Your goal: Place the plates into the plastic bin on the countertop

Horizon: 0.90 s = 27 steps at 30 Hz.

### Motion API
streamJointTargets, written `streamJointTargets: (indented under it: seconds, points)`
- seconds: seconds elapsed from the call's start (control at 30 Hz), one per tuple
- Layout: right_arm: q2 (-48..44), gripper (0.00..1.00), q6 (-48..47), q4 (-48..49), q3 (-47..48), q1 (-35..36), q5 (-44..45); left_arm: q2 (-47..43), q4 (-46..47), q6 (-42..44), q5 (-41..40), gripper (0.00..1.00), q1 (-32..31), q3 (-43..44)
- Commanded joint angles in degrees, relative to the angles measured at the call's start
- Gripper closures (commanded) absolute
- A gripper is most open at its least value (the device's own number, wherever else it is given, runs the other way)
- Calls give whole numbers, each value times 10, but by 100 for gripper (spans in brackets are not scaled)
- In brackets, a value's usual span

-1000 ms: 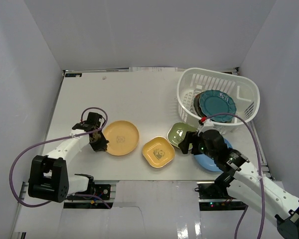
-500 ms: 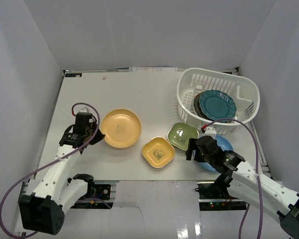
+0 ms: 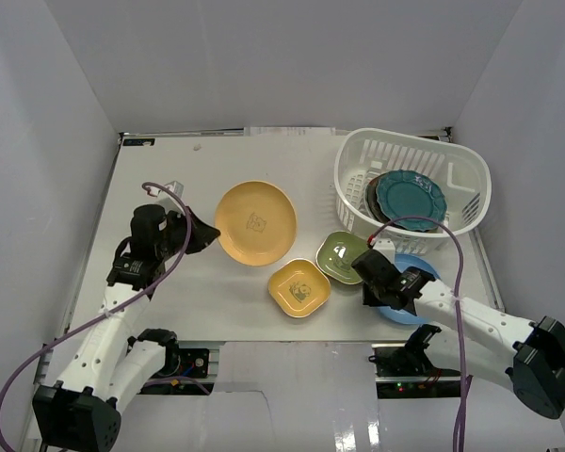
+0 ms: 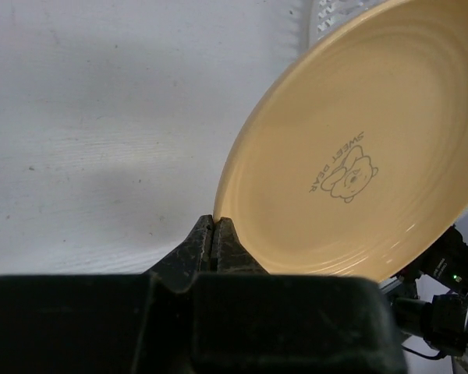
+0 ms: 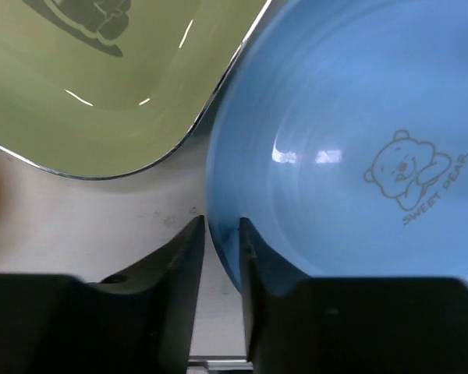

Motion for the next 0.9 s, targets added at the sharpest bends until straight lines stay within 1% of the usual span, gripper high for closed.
streamJointTargets:
  seconds: [0.0,0.03,0.07,0.1,0.13,0.27,0.33,0.4,0.57,0.63,0.67,0.7,0.73,0.77,0.8,0.83,0.87]
  points:
    - [19,75,-2,-48,40,5,16,-26,58,16,47,100,-2,-27]
    - [18,79,-5,-60,47,6,18,-30,54,19,53,100,-2,-27]
    - [15,86,-3,-72,55,7,20,-35,52,23,56,100,-2,-25]
    - [10,91,-1,-89,71,7,15,-48,51,25,56,100,-2,-26]
    - [-5,92,-1,-94,79,8,7,-54,49,29,53,100,-2,-26]
    - [-41,92,-1,-128,123,7,-54,-72,41,35,37,100,-2,-23]
    - [-57,92,-7,-159,164,7,-74,-77,40,37,35,100,-2,-21]
    - [-74,92,-22,-174,198,8,-116,-81,37,39,32,100,-2,-19]
    - [-94,92,-44,-199,338,8,-184,-92,35,41,23,100,-2,-16]
    - [-89,92,-58,-194,402,8,-206,-92,35,42,24,100,-2,-16]
    - [-88,92,-61,-171,420,8,-232,-91,36,41,24,100,-2,-16]
    - [-82,92,-70,-157,438,9,-237,-89,36,40,26,100,-2,-16]
    - [-76,92,-78,-143,473,9,-255,-88,36,39,28,100,-2,-17]
    - [-68,92,-87,-130,492,9,-248,-84,37,38,30,100,-2,-19]
    - [-48,92,-110,-113,530,9,-201,-82,41,36,35,100,-2,-19]
    - [-34,92,-126,-106,530,9,-201,-79,43,36,38,100,-2,-20]
    - [-21,92,-144,-98,562,8,-137,-76,44,35,39,100,-2,-21]
